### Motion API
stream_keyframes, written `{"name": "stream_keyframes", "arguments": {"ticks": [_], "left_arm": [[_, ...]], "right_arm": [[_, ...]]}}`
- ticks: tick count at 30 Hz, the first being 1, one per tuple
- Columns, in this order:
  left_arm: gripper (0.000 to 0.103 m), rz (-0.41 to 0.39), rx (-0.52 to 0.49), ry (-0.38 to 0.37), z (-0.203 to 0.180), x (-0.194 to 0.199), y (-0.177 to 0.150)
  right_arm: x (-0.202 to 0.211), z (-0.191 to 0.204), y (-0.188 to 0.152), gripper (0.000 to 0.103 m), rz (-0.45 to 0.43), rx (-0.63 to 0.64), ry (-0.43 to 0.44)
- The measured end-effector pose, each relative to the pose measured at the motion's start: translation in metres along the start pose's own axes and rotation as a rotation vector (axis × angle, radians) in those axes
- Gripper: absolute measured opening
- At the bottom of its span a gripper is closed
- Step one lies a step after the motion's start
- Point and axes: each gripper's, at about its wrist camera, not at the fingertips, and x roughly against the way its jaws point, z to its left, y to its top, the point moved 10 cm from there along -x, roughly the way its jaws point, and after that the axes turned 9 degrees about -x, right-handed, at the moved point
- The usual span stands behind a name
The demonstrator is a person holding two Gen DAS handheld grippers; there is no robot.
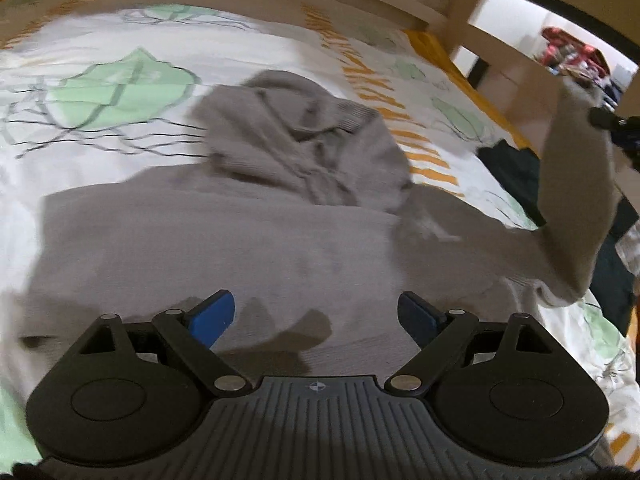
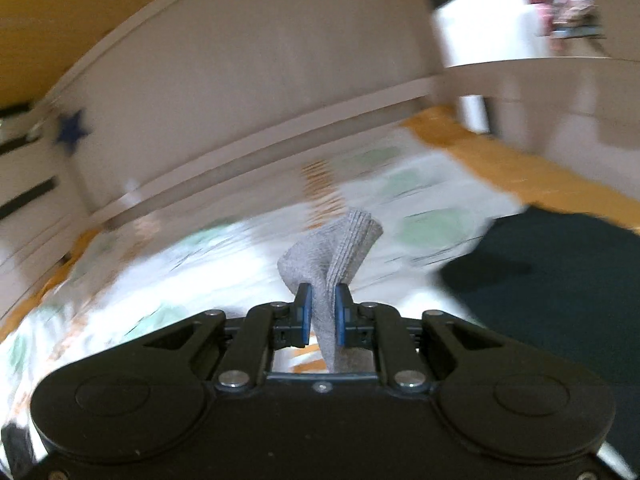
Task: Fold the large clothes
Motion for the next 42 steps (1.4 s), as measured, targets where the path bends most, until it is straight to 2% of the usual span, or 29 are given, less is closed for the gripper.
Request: {"name": "stream_keyframes", "arguments": {"ticks": [5, 10, 13, 15, 17, 18, 21, 27, 31, 33, 36, 39, 41, 42], "left_arm": [[0.089, -0.008, 0.056, 0.035, 0.04, 0.021, -0.009], [0.089, -0.007, 0.126, 0.055, 0.07, 0.033, -0.018], [0.089, -0.005, 0.156, 0.056, 0.083, 0.036, -0.02], [0.089, -0.004, 0.17, 0.048, 0.086, 0.035, -0.017], [0.089, -0.007, 0.176, 0.036, 0.083, 0.032, -0.013], [0.089, -0.01, 0.178, 0.027, 0.081, 0.03, -0.01], [0.089, -0.014, 0.188, -0.014, 0.07, 0.021, -0.002], [0.089, -0.002, 0.201, -0.079, 0.042, -0.003, 0.006], [0.089, 0.01, 0.176, -0.101, 0.027, -0.013, 0.016], [0.089, 0.024, 0.167, -0.097, 0.024, -0.02, 0.019], [0.089, 0.038, 0.171, -0.079, 0.023, -0.029, 0.023], [0.088, 0.062, 0.157, -0.072, 0.022, -0.037, 0.021], [0.083, 0.092, 0.131, -0.057, 0.02, -0.041, 0.018], [0.075, 0.11, 0.117, -0.046, 0.019, -0.043, 0.016]], "right_arm": [[-0.044, 0.068, -0.064, 0.02, 0.094, 0.053, 0.088], [-0.079, 0.106, -0.138, 0.02, 0.182, 0.132, 0.099], [-0.088, 0.114, -0.182, 0.021, 0.239, 0.195, 0.083], [-0.09, 0.114, -0.205, 0.029, 0.291, 0.222, 0.088], [-0.088, 0.113, -0.227, 0.032, 0.355, 0.239, 0.111], [-0.085, 0.113, -0.234, 0.046, 0.371, 0.248, 0.123], [-0.067, 0.109, -0.242, 0.066, 0.359, 0.29, 0.145], [-0.047, 0.108, -0.256, 0.069, 0.336, 0.365, 0.158], [-0.038, 0.108, -0.238, 0.069, 0.206, 0.356, 0.138], [-0.042, 0.104, -0.228, 0.075, 0.186, 0.327, 0.122], [-0.053, 0.096, -0.232, 0.076, 0.248, 0.272, 0.137], [-0.054, 0.1, -0.25, 0.078, 0.328, 0.276, 0.216], [-0.052, 0.108, -0.261, 0.078, 0.35, 0.323, 0.25], [-0.052, 0.111, -0.264, 0.079, 0.351, 0.338, 0.255]]}}
